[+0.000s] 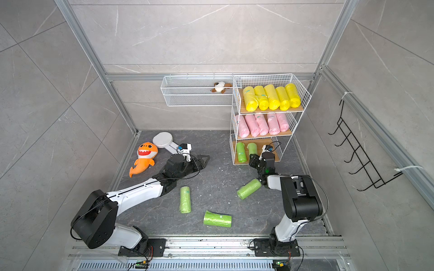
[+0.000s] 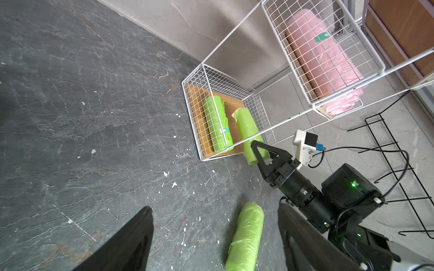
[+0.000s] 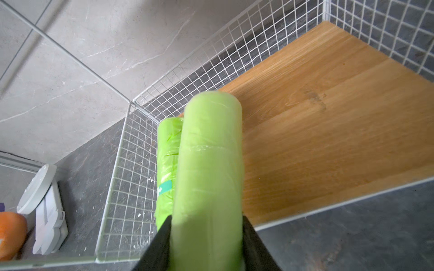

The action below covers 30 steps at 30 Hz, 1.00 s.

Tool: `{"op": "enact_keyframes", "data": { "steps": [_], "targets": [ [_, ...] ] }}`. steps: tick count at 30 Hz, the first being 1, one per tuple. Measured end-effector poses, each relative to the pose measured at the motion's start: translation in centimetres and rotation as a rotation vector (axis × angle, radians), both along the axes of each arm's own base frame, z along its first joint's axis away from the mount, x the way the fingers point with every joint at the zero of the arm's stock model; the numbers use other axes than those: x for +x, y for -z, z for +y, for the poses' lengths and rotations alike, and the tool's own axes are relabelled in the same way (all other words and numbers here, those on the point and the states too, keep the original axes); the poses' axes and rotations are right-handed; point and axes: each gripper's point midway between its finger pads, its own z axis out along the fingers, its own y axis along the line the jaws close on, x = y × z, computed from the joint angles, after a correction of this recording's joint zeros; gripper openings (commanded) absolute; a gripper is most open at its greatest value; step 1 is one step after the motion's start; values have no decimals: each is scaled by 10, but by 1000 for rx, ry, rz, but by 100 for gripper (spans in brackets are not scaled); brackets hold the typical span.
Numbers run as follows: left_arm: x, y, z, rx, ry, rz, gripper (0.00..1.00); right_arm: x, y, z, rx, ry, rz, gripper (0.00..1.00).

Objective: Sort the rolls of trash bags by color and place them on the shelf
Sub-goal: Place the roll of trash bags on the shelf.

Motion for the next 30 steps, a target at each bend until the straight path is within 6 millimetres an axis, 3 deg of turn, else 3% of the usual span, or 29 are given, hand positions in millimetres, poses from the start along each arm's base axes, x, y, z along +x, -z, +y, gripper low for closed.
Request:
{"op": "enact_keyframes", "data": {
  "steps": [17, 30],
  "targets": [
    [-1, 0, -1, -1, 7, 2, 86, 41, 18, 12, 116, -72, 11, 27],
    [0, -3, -3, -6, 11, -3, 86, 39, 27, 34, 159, -134, 38, 28]
  ]
}}
